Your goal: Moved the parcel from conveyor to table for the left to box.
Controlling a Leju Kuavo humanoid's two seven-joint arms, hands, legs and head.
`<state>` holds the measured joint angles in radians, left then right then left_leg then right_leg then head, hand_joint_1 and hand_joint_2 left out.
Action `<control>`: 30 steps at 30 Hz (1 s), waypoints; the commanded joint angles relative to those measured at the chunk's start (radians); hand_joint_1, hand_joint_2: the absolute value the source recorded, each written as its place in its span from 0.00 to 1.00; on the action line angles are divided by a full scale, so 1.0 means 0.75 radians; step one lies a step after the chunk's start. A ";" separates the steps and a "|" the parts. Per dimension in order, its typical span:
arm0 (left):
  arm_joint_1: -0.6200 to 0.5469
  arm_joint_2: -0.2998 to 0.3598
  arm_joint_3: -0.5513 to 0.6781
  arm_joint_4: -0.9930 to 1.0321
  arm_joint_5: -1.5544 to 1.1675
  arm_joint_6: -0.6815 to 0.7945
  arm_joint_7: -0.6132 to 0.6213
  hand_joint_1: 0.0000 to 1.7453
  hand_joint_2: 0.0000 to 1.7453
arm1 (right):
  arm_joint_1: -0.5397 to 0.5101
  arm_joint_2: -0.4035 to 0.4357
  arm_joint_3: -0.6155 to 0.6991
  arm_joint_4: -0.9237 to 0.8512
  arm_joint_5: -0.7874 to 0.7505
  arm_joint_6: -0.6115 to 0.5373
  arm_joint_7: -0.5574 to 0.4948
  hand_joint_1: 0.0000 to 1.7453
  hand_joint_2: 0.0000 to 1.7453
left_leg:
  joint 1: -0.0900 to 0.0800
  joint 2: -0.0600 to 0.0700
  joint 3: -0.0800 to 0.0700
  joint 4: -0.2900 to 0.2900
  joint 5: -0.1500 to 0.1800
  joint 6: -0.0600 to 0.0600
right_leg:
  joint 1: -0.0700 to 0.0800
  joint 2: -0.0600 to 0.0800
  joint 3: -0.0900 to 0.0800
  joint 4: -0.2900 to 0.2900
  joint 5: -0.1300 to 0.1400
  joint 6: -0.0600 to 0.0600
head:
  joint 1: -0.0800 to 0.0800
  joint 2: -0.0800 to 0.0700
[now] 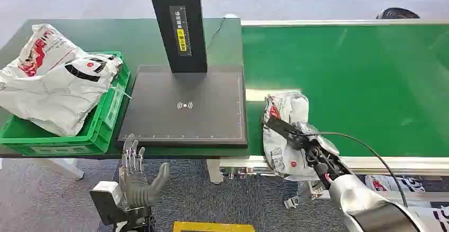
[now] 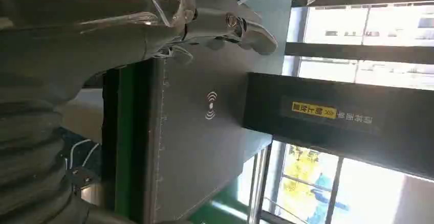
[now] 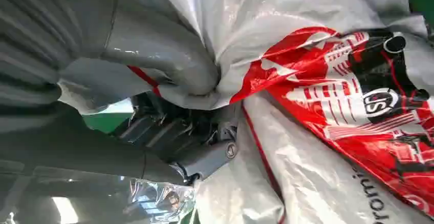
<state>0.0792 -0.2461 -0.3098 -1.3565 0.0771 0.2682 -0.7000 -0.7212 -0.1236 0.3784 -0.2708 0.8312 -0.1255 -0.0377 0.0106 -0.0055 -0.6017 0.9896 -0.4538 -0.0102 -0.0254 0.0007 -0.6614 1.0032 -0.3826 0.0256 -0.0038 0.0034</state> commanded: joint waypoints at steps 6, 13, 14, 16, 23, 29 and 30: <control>0.003 0.004 -0.007 0.039 -0.008 -0.002 0.003 0.00 1.00 | -0.173 0.073 -0.280 -0.050 -0.170 -0.134 -0.349 1.00 1.00 | -0.002 0.005 -0.004 0.001 0.000 0.000 | -0.002 0.004 -0.004 0.002 0.001 -0.002 | 0.000 0.000; -0.026 0.007 -0.018 0.066 -0.011 -0.002 0.003 0.00 1.00 | -0.286 0.091 -0.338 -0.121 -0.217 -0.105 -0.510 1.00 1.00 | -0.002 0.005 -0.001 0.001 0.001 0.001 | -0.001 0.004 -0.003 0.002 0.001 -0.003 | 0.000 0.000; -0.028 0.007 -0.017 0.068 -0.010 -0.002 0.003 0.00 1.00 | -0.306 0.094 -0.336 -0.126 -0.216 -0.090 -0.495 1.00 1.00 | -0.002 0.005 -0.002 0.001 0.001 0.001 | -0.002 0.004 -0.004 0.002 0.001 -0.003 | 0.000 0.000; -0.031 0.009 -0.018 0.067 -0.009 0.001 0.003 0.00 1.00 | -0.328 0.109 -0.348 -0.161 -0.253 -0.068 -0.571 1.00 1.00 | -0.002 0.005 -0.003 0.002 0.001 0.001 | -0.002 0.004 -0.004 0.003 0.001 -0.003 | 0.000 0.000; -0.061 0.011 -0.018 0.092 -0.004 -0.003 0.003 0.00 1.00 | -0.359 0.167 -0.295 -0.277 -0.295 -0.002 -0.650 1.00 1.00 | -0.002 0.004 -0.001 0.000 0.002 0.001 | -0.001 0.003 -0.003 0.001 0.001 -0.002 | 0.000 0.000; -0.069 0.006 -0.013 0.090 0.001 -0.008 0.003 0.00 1.00 | -0.335 0.196 -0.190 -0.340 -0.309 0.037 -0.662 1.00 1.00 | -0.001 0.003 0.000 0.000 0.002 0.000 | -0.001 0.002 -0.002 0.001 0.001 -0.002 | 0.000 0.000; -0.065 0.006 -0.014 0.087 0.001 -0.009 0.003 0.00 1.00 | -0.319 0.201 -0.167 -0.345 -0.307 0.039 -0.660 1.00 1.00 | -0.001 0.005 0.001 0.000 0.001 0.000 | 0.000 0.003 -0.001 0.000 0.001 -0.004 | 0.000 0.000</control>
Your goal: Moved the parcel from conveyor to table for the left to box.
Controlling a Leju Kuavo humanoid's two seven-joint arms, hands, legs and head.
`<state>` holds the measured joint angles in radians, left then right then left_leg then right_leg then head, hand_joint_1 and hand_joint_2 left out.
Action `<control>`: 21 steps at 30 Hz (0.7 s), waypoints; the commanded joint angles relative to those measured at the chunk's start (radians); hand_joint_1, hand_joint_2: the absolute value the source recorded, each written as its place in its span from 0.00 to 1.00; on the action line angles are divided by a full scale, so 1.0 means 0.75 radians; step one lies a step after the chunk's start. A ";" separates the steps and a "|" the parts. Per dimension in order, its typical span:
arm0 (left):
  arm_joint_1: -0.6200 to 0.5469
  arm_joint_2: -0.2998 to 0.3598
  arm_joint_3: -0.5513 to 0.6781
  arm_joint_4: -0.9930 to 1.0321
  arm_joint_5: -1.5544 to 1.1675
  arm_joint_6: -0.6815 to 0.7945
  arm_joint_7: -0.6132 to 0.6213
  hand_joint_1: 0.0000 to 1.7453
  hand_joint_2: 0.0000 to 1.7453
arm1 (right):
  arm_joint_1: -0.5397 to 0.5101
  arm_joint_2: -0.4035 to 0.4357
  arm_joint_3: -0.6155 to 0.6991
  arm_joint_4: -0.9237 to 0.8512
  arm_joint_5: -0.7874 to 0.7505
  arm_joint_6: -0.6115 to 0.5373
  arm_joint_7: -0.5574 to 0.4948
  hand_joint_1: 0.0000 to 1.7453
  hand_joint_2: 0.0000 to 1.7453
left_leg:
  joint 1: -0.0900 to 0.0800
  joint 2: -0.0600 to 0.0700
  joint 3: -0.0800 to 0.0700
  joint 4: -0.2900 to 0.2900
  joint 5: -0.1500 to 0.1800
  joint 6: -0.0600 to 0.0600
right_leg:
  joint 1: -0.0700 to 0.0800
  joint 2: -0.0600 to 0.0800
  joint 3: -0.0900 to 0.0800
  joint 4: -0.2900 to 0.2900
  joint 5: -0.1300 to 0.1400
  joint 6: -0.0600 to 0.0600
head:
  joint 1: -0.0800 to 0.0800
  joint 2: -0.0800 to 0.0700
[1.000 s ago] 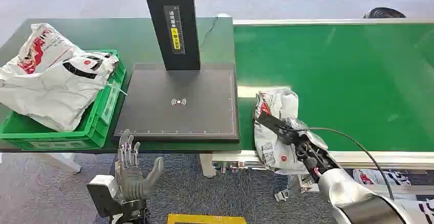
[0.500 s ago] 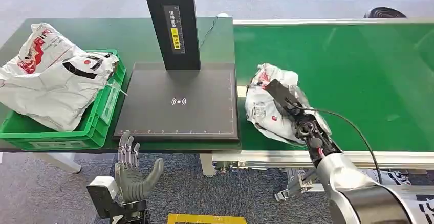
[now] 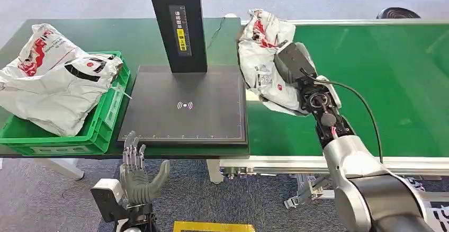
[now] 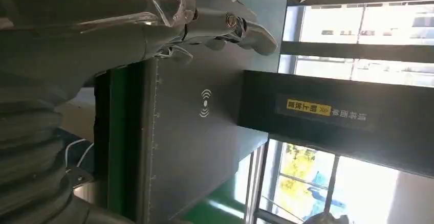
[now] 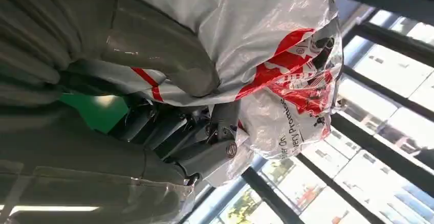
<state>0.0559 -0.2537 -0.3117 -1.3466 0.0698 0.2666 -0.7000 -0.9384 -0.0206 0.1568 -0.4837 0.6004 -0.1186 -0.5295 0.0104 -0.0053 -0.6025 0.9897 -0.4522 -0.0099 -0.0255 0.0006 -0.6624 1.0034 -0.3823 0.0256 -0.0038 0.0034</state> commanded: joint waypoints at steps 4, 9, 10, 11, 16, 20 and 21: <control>-0.015 0.019 -0.017 0.063 0.011 -0.009 0.002 0.00 1.00 | -0.011 0.080 0.160 -0.052 0.000 0.040 -0.006 1.00 1.00 | 0.000 0.003 0.002 -0.001 -0.001 0.000 | 0.000 0.002 0.001 0.000 0.000 -0.002 | 0.000 0.000; -0.013 0.020 -0.020 0.065 0.012 -0.011 0.002 0.00 1.00 | -0.034 0.105 0.187 -0.042 -0.031 0.055 -0.022 1.00 1.00 | -0.001 0.004 0.002 0.000 -0.001 0.000 | 0.000 0.003 0.000 0.000 0.000 -0.004 | 0.000 0.000; -0.018 0.021 -0.024 0.072 0.010 -0.018 0.002 0.00 1.00 | -0.036 0.117 0.195 -0.041 -0.045 0.067 -0.027 1.00 1.00 | -0.001 0.003 0.001 0.000 0.000 0.000 | 0.000 0.002 0.000 0.000 0.000 -0.002 | 0.000 0.000; -0.018 0.021 -0.024 0.072 0.010 -0.017 0.002 0.00 1.00 | -0.038 0.120 0.206 -0.040 -0.050 0.076 -0.030 1.00 1.00 | -0.001 0.003 0.001 0.000 0.000 0.000 | -0.001 0.002 0.000 0.000 0.000 -0.002 | 0.000 0.000; -0.033 0.018 -0.030 0.090 0.010 -0.028 0.002 0.00 1.00 | -0.050 0.183 0.263 -0.014 -0.049 0.091 -0.016 1.00 1.00 | -0.001 0.003 0.002 0.000 0.000 0.000 | 0.000 0.002 0.000 0.000 0.000 -0.003 | 0.001 0.000; -0.046 0.012 -0.036 0.109 0.011 -0.035 0.002 0.00 1.00 | -0.062 0.240 0.286 0.008 -0.071 0.094 -0.009 1.00 1.00 | -0.001 0.003 0.001 0.000 0.000 0.000 | -0.001 0.002 0.000 0.001 0.000 -0.003 | 0.001 0.000; -0.049 0.011 -0.036 0.112 0.011 -0.035 0.002 0.00 1.00 | -0.063 0.252 0.289 0.008 -0.073 0.089 -0.006 1.00 1.00 | -0.001 0.004 0.001 0.000 0.000 0.000 | 0.000 0.004 -0.001 0.001 0.000 -0.002 | 0.000 0.000</control>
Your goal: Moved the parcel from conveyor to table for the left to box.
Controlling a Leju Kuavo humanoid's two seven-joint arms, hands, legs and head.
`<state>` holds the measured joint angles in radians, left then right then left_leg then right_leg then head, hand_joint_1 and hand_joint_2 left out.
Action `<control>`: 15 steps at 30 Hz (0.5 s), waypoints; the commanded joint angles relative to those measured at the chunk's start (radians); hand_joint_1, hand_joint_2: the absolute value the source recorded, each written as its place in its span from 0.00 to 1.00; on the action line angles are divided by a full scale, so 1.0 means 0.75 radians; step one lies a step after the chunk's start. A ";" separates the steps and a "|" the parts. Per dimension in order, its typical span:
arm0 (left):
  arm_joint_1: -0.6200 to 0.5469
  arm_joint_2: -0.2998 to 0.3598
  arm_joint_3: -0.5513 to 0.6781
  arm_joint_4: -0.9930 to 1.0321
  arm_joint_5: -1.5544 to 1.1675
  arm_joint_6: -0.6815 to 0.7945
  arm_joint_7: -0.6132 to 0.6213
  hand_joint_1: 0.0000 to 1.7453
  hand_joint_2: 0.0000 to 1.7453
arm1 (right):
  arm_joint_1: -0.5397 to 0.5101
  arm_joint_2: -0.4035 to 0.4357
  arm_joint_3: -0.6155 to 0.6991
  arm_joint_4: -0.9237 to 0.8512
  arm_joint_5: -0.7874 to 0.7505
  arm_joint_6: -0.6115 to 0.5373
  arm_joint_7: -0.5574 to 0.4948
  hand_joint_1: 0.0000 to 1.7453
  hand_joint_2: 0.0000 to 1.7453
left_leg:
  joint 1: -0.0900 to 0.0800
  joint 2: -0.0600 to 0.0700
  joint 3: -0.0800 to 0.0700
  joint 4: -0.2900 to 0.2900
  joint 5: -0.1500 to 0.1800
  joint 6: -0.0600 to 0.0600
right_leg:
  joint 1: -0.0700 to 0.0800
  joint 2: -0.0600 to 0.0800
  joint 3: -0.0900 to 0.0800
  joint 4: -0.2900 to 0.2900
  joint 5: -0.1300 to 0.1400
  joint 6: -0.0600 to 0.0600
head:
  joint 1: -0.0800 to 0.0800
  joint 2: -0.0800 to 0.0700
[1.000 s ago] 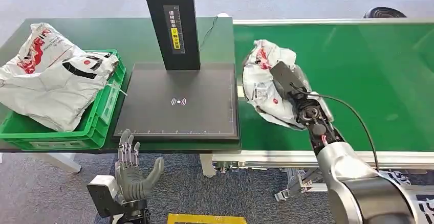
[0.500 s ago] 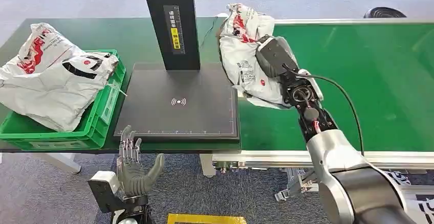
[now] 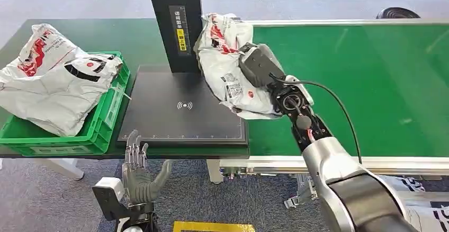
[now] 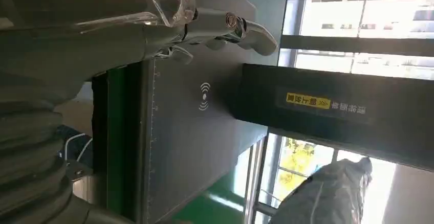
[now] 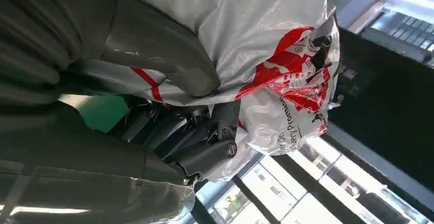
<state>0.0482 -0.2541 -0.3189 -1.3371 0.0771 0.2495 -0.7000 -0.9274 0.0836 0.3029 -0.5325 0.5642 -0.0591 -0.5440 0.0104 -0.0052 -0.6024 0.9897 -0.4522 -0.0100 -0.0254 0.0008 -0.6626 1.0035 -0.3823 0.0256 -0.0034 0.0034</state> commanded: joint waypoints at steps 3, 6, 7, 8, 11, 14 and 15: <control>-0.051 0.009 -0.028 0.113 0.000 -0.015 0.003 0.00 1.00 | -0.087 0.153 0.114 0.099 -0.041 0.014 0.021 1.00 1.00 | -0.001 0.004 0.001 0.000 0.000 0.000 | 0.000 0.003 0.000 0.000 0.001 -0.004 | -0.001 0.000; -0.060 0.002 -0.026 0.122 0.000 -0.017 0.003 0.00 1.00 | -0.075 0.216 0.128 0.122 -0.058 0.010 0.033 1.00 1.00 | -0.001 0.003 0.001 0.000 0.000 0.000 | 0.000 0.002 0.000 0.000 0.000 -0.002 | 0.000 0.000; -0.061 -0.002 -0.024 0.122 0.002 -0.017 0.003 0.00 1.00 | -0.065 0.239 0.147 0.133 -0.052 0.009 0.034 1.00 1.00 | -0.001 0.005 0.003 -0.001 -0.001 0.000 | 0.000 0.004 0.001 0.000 0.001 -0.004 | 0.000 0.000; -0.062 -0.005 -0.022 0.123 0.000 -0.015 0.003 0.00 1.00 | -0.058 0.254 0.153 0.141 -0.056 0.011 0.036 1.00 1.00 | -0.001 0.005 0.002 0.000 -0.001 0.000 | 0.000 0.004 0.000 0.000 0.000 -0.003 | 0.000 0.000; -0.060 -0.012 -0.013 0.117 0.001 -0.011 0.003 0.00 1.00 | -0.043 0.278 0.177 0.158 -0.066 0.023 0.035 1.00 1.00 | 0.000 0.004 0.004 -0.001 0.000 0.000 | 0.001 0.003 0.002 -0.001 0.000 -0.004 | 0.000 0.000; -0.066 -0.013 -0.007 0.128 0.003 -0.012 0.003 0.00 1.00 | -0.022 0.287 0.183 0.168 -0.075 0.011 0.043 1.00 1.00 | 0.000 0.002 0.004 -0.002 0.000 0.000 | 0.001 0.001 0.003 -0.002 0.000 -0.004 | 0.000 0.000; -0.069 -0.014 -0.005 0.131 0.002 -0.014 0.003 0.00 1.00 | -0.020 0.287 0.187 0.170 -0.078 0.007 0.044 1.00 1.00 | 0.000 0.001 0.003 -0.001 0.000 0.000 | 0.000 0.001 0.002 -0.001 0.000 -0.002 | -0.001 0.000</control>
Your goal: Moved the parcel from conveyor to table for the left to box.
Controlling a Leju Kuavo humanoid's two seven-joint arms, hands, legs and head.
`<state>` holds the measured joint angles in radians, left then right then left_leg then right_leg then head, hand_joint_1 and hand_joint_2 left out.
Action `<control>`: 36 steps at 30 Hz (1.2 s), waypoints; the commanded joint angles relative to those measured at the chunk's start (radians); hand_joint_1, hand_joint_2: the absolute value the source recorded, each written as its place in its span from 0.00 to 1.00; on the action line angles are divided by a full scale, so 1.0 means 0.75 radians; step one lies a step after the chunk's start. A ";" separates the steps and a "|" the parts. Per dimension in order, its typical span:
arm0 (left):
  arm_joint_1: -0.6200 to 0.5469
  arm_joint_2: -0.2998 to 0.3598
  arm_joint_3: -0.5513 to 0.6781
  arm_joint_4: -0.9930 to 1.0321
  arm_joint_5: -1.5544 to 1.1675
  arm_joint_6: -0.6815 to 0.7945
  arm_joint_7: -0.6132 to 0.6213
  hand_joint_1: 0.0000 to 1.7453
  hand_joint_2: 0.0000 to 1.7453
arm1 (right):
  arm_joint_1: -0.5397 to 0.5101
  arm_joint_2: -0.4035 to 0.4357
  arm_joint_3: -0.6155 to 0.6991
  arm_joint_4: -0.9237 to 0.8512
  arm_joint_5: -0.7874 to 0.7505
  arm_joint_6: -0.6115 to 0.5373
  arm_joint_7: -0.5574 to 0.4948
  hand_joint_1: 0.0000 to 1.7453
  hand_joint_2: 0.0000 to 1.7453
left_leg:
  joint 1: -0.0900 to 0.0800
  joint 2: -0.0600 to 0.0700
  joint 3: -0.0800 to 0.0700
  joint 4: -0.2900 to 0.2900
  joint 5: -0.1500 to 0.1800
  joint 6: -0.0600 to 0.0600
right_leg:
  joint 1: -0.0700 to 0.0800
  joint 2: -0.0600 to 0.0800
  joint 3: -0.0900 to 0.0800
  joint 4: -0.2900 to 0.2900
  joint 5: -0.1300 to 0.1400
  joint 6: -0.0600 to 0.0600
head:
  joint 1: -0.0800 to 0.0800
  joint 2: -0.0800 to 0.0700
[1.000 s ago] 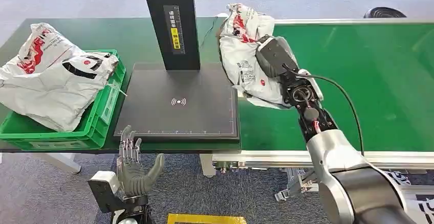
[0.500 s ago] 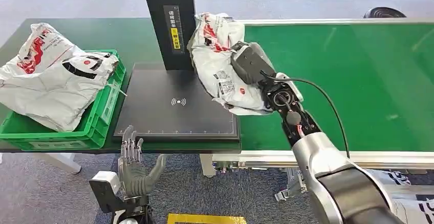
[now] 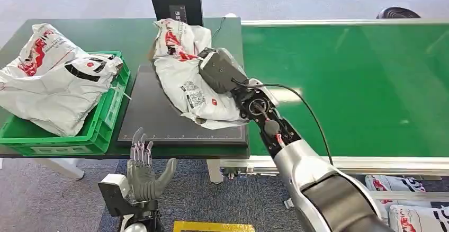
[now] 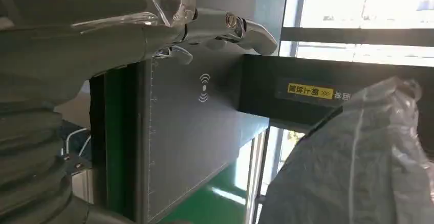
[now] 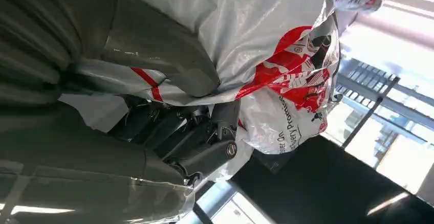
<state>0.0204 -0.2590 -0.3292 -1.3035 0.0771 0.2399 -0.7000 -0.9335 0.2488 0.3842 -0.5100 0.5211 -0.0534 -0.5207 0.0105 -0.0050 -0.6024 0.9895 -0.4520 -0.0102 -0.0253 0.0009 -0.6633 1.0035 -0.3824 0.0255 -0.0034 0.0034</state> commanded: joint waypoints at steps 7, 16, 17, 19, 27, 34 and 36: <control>-0.080 -0.023 0.006 0.141 0.008 -0.014 0.003 0.00 1.00 | -0.020 0.073 0.068 0.158 -0.045 -0.017 0.040 1.00 1.00 | 0.000 -0.001 0.001 0.000 0.000 0.000 | 0.000 -0.001 0.002 0.000 0.000 -0.002 | 0.000 0.000; -0.108 -0.034 0.012 0.173 0.018 -0.017 0.003 0.00 1.00 | -0.074 0.077 0.073 0.203 -0.052 -0.059 0.096 1.00 1.00 | 0.000 0.000 0.002 0.000 0.000 0.000 | 0.001 -0.002 0.003 0.000 0.000 -0.004 | -0.001 0.000; -0.106 -0.034 0.013 0.173 0.017 -0.018 0.003 0.00 1.00 | -0.076 0.073 0.075 0.206 -0.049 -0.068 0.100 1.00 1.00 | 0.000 -0.001 0.001 0.000 0.000 0.000 | 0.001 -0.002 0.002 0.000 0.000 -0.003 | -0.001 0.000; -0.102 -0.034 0.014 0.171 0.017 -0.019 0.003 0.00 1.00 | -0.077 0.070 0.075 0.210 -0.047 -0.075 0.104 1.00 1.00 | 0.000 -0.001 0.002 0.000 0.000 0.001 | 0.001 -0.002 0.003 -0.001 0.000 -0.003 | -0.001 0.000; -0.113 -0.045 0.010 0.194 0.006 -0.046 0.003 0.00 1.00 | -0.152 0.073 0.103 0.256 0.024 -0.169 0.234 1.00 1.00 | 0.000 0.000 0.001 0.001 0.000 0.000 | 0.001 -0.001 0.001 0.001 0.000 -0.004 | -0.001 0.000; -0.138 -0.053 0.006 0.226 0.007 -0.056 0.003 0.00 1.00 | -0.224 0.084 0.111 0.300 0.069 -0.176 0.364 1.00 1.00 | -0.001 -0.001 0.000 0.001 0.000 0.000 | 0.000 -0.002 0.001 0.001 0.000 -0.003 | 0.000 0.000; -0.137 -0.053 0.006 0.225 0.007 -0.055 0.003 0.00 1.00 | -0.222 0.082 0.110 0.301 0.070 -0.177 0.361 1.00 1.00 | -0.001 -0.001 0.001 0.001 0.000 0.000 | 0.000 -0.002 0.001 0.001 0.000 -0.003 | -0.001 0.000</control>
<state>-0.0516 -0.2758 -0.3262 -1.2089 0.0824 0.2018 -0.7000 -1.0186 0.3071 0.4334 -0.3887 0.5673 -0.1812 -0.2704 0.0104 -0.0049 -0.6022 0.9896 -0.4518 -0.0102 -0.0254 0.0010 -0.6632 1.0035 -0.3822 0.0254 -0.0038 0.0034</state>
